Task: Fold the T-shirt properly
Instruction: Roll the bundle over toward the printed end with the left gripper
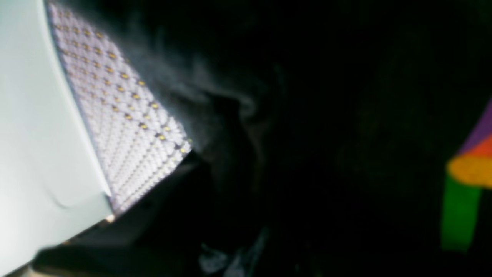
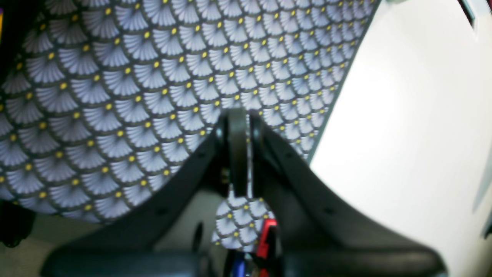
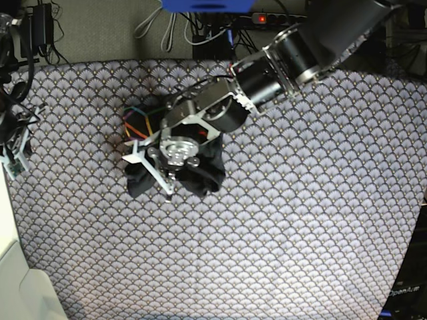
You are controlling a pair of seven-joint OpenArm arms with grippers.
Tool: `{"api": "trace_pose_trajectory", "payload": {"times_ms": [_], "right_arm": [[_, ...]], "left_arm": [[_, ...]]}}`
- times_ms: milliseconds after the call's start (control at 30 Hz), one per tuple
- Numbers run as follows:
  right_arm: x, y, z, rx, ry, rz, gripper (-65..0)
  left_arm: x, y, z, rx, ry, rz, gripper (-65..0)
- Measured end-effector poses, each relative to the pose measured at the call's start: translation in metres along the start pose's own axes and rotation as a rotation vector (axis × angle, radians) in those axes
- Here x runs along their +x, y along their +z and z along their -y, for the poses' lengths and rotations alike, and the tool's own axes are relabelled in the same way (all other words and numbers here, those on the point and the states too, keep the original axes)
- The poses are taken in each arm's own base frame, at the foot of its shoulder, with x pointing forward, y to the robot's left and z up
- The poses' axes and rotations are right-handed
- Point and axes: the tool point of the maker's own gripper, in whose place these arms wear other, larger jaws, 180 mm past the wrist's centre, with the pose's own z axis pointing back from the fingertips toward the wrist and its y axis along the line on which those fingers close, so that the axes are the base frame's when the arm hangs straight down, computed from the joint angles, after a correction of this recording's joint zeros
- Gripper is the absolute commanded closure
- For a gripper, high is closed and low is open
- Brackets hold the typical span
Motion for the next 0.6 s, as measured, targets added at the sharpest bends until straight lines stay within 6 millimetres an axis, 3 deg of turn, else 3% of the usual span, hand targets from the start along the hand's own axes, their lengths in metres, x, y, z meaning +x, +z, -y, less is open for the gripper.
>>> {"api": "trace_pose_trajectory", "payload": {"times_ms": [267,333,433,600], "right_arm": [[0.000,0.000,0.000,0.001,0.001,-0.001,0.0],[0.000,0.000,0.000,0.001,0.002,-0.002,0.0],[0.000,0.000,-0.001,0.003,0.002,0.000,0.0],[0.003,0.000,0.000,0.001,0.003,0.006,0.0]], "left_arm": [[0.004,0.001,-0.002,0.007,-0.007,0.011,-0.6],[0.001,0.001,0.001,0.002,-0.002,-0.006,-3.3],[-0.002,0.003,0.000,0.003,0.005,-0.055,-13.6],[0.001,0.008,-0.011,0.029,0.030,-0.046,-39.2]]}}
